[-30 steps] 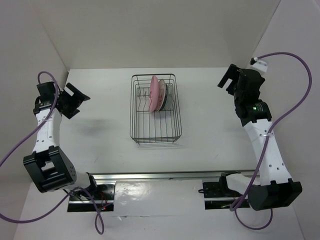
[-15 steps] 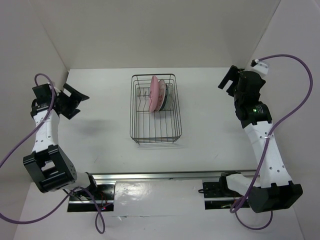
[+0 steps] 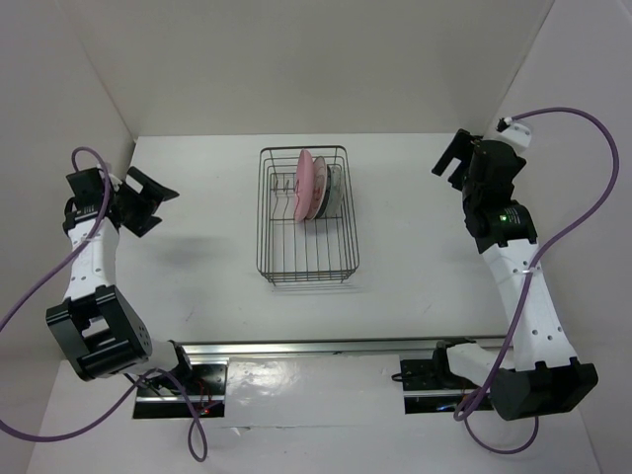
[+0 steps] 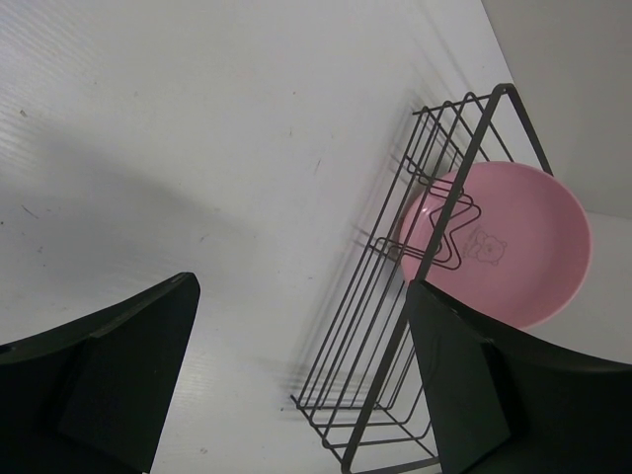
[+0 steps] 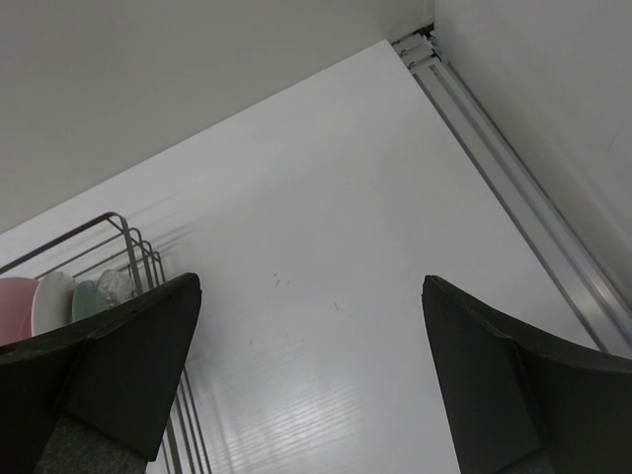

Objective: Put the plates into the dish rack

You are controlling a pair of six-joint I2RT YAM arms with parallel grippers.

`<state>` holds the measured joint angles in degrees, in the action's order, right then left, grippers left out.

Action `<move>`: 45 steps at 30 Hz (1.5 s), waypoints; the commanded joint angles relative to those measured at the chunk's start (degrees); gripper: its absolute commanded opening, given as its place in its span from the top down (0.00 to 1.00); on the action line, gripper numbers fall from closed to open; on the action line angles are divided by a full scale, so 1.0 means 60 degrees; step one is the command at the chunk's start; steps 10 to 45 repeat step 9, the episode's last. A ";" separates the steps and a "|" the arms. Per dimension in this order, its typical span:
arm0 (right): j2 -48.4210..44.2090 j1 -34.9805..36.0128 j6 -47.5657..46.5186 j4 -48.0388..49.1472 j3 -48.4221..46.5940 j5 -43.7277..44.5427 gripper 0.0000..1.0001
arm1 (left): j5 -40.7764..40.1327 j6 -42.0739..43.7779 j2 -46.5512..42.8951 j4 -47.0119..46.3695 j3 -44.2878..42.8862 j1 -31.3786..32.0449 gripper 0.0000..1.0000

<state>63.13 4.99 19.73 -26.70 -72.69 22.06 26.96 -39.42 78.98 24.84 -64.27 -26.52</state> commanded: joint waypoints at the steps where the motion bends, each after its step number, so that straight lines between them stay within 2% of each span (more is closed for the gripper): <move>1: -0.0151 0.0017 0.0067 0.0055 0.0015 0.0190 0.00 | 0.0209 -0.0081 -0.0112 -0.0346 0.0062 -0.0018 0.00; 45: -0.0063 0.0017 0.0067 0.0055 0.0015 0.0102 0.00 | 0.0209 -0.0081 -0.0199 -0.0346 0.0062 -0.0018 0.00</move>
